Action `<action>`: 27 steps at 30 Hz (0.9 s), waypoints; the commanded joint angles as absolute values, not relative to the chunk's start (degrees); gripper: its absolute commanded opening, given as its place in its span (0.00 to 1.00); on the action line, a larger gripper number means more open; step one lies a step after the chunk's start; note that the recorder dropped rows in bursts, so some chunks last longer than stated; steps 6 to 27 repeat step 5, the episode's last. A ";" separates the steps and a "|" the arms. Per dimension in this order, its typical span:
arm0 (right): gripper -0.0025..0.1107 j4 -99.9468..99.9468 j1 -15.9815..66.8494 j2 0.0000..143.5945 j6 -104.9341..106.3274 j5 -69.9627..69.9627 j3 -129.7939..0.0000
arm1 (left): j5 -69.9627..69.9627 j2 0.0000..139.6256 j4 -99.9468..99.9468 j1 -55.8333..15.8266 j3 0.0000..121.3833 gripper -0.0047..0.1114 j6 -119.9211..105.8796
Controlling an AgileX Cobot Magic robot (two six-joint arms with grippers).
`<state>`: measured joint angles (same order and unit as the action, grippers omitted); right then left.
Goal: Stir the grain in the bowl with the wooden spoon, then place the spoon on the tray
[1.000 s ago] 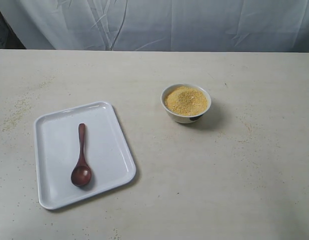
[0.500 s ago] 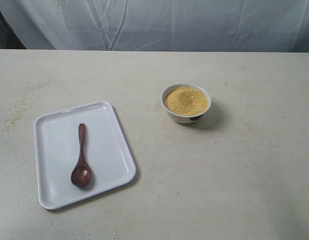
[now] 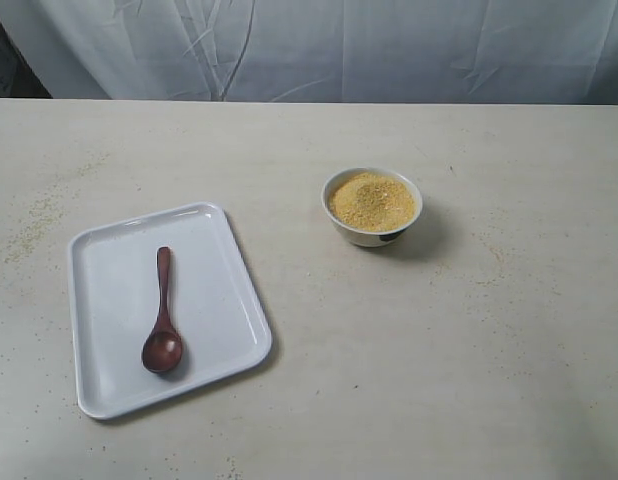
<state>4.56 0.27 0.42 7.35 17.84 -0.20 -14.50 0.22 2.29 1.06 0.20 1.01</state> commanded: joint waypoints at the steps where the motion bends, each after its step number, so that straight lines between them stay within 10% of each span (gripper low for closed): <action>1: 0.02 4.53 0.00 0.00 7.57 17.46 0.00 | -13.72 0.00 2.42 1.29 0.00 0.04 1.02; 27: 0.02 4.53 0.00 0.00 7.57 17.46 0.00 | -13.72 0.00 2.42 1.29 0.00 0.04 1.02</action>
